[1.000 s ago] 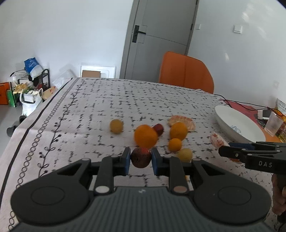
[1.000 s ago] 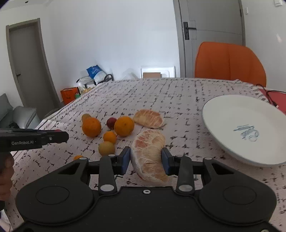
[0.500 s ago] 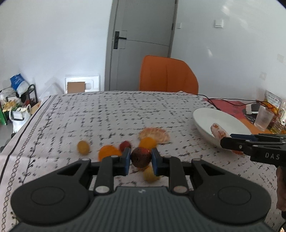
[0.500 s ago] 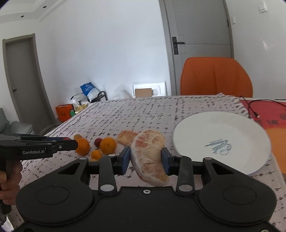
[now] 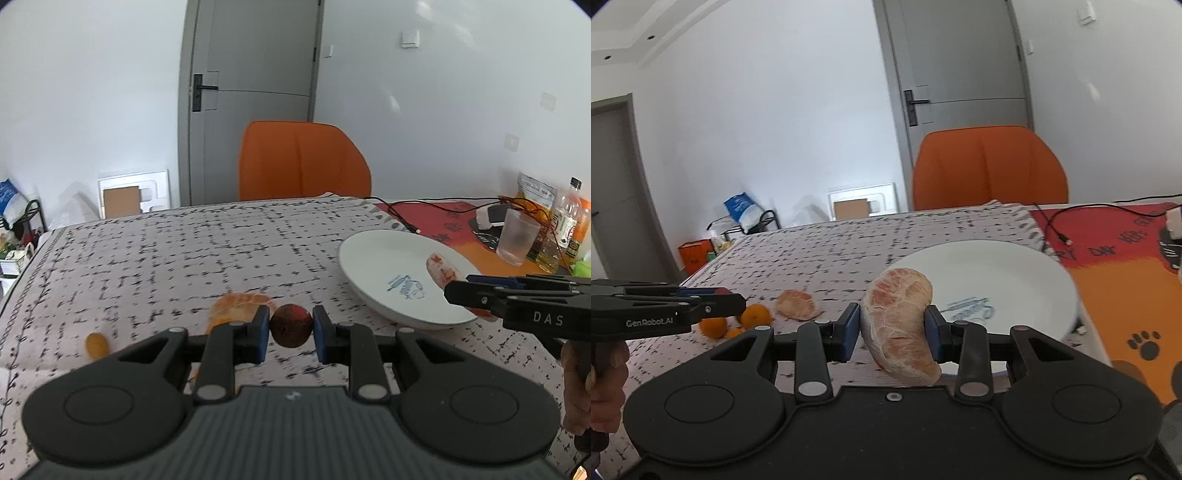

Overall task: Organize fruits
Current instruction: 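Carry the plum and pomelo segment in both grippers over the white bowl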

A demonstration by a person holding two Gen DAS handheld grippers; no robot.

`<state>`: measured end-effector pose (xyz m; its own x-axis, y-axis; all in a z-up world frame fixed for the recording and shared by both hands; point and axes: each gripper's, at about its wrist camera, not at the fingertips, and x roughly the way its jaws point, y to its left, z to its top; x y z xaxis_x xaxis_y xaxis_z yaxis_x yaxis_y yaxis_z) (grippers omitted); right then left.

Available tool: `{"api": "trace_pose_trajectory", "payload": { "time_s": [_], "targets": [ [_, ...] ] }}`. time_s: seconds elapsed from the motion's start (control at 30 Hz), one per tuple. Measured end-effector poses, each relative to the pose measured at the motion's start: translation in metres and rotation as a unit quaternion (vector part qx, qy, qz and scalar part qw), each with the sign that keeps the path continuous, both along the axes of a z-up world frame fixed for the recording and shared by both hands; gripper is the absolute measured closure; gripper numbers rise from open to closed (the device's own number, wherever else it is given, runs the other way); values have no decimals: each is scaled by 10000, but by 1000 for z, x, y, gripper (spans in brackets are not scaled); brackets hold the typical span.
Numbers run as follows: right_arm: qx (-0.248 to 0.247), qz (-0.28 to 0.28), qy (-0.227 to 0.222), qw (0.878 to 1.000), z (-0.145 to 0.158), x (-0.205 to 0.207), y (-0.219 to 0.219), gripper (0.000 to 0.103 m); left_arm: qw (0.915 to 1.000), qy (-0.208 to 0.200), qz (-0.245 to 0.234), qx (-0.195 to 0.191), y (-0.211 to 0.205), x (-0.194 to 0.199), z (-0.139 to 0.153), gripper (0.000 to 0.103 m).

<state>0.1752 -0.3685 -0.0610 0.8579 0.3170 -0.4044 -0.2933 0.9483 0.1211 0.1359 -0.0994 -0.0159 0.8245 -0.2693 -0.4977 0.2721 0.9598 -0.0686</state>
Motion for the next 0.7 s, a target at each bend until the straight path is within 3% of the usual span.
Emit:
{"api": "trace_pose_trajectory", "payload": {
  "time_s": [0.7],
  "targets": [
    [279, -522, -64, 9982, -11, 29, -59, 67, 9991, 115, -342, 240, -70, 38, -7, 80]
  ]
}}
